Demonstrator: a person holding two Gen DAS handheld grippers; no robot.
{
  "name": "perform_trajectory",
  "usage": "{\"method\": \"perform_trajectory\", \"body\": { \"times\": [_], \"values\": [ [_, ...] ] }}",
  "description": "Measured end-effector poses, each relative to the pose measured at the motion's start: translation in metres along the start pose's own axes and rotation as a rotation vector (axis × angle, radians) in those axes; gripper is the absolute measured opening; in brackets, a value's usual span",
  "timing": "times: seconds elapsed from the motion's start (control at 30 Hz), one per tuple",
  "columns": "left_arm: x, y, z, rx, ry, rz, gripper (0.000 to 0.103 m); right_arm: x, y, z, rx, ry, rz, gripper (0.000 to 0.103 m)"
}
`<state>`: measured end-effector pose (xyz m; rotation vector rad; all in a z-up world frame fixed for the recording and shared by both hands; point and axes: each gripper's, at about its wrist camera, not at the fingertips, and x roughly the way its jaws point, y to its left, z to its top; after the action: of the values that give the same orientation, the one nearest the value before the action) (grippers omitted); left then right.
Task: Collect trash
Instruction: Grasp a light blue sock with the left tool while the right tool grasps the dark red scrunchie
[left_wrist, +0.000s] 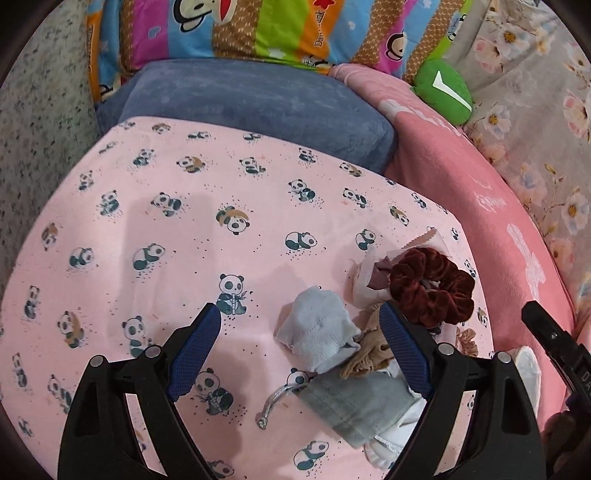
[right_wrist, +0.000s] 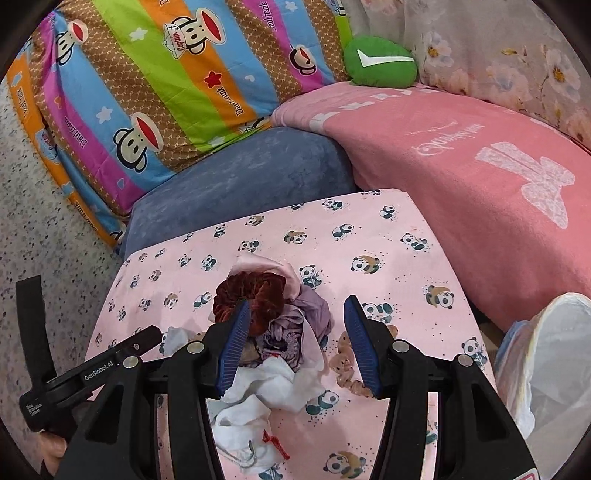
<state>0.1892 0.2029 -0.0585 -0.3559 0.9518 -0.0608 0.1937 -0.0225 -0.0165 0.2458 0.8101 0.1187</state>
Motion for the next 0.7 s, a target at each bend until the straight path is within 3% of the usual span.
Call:
{"method": "perform_trajectory", "body": {
  "times": [0.1, 0.17, 0.3, 0.4, 0.5, 0.57, 0.7],
  "values": [
    [0.011, 0.002, 0.002, -0.027, 0.037, -0.037, 0.082, 0.017, 0.004, 0.004, 0.006, 0.017, 0.002, 0.054],
    [0.019, 0.005, 0.003, -0.061, 0.07, -0.08, 0.076, 0.028, 0.006, 0.007, 0.011, 0.028, 0.004, 0.054],
    [0.032, 0.014, 0.003, -0.125, 0.129, -0.149, 0.062, 0.048, 0.008, 0.009, 0.023, 0.052, 0.016, 0.054],
    [0.038, 0.018, 0.001, -0.154, 0.16, -0.193, 0.046, 0.06, 0.012, 0.008, 0.016, 0.071, 0.019, 0.054],
    [0.038, 0.021, -0.002, -0.166, 0.17, -0.215, 0.037, 0.071, 0.015, 0.004, 0.009, 0.097, 0.027, 0.043],
    [0.036, 0.021, -0.002, -0.164, 0.167, -0.22, 0.031, 0.076, 0.017, 0.001, 0.003, 0.117, 0.041, 0.024],
    [0.029, 0.02, 0.002, -0.154, 0.149, -0.213, 0.024, 0.073, 0.02, 0.0, -0.008, 0.11, 0.048, 0.016]
  ]
}}
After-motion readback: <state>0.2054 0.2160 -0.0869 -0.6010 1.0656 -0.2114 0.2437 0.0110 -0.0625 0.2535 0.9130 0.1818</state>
